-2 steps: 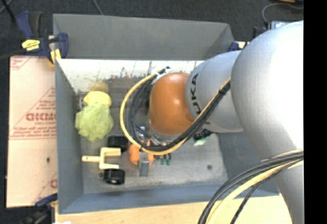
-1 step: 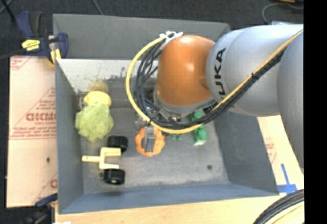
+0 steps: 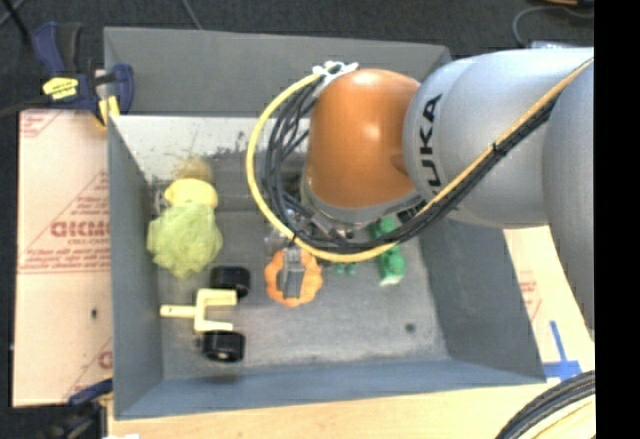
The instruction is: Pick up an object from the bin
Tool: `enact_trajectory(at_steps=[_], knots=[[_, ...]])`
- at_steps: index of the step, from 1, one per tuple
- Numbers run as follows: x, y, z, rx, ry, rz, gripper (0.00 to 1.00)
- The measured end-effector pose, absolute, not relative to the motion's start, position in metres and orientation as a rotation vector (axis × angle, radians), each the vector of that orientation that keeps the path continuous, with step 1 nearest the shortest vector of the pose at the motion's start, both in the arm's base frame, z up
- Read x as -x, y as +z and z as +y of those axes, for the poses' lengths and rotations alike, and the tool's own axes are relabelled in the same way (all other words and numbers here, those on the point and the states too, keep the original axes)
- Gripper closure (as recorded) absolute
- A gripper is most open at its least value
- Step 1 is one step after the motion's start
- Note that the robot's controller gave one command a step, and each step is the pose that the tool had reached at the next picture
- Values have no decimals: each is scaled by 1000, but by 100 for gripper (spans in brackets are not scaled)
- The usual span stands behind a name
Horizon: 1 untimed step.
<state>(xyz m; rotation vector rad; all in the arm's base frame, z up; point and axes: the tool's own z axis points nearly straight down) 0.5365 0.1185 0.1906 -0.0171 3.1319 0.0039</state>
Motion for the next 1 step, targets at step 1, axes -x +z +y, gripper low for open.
enact_trajectory(at_steps=[1], knots=[[-538, 230, 121, 53, 1, 3136, 100]])
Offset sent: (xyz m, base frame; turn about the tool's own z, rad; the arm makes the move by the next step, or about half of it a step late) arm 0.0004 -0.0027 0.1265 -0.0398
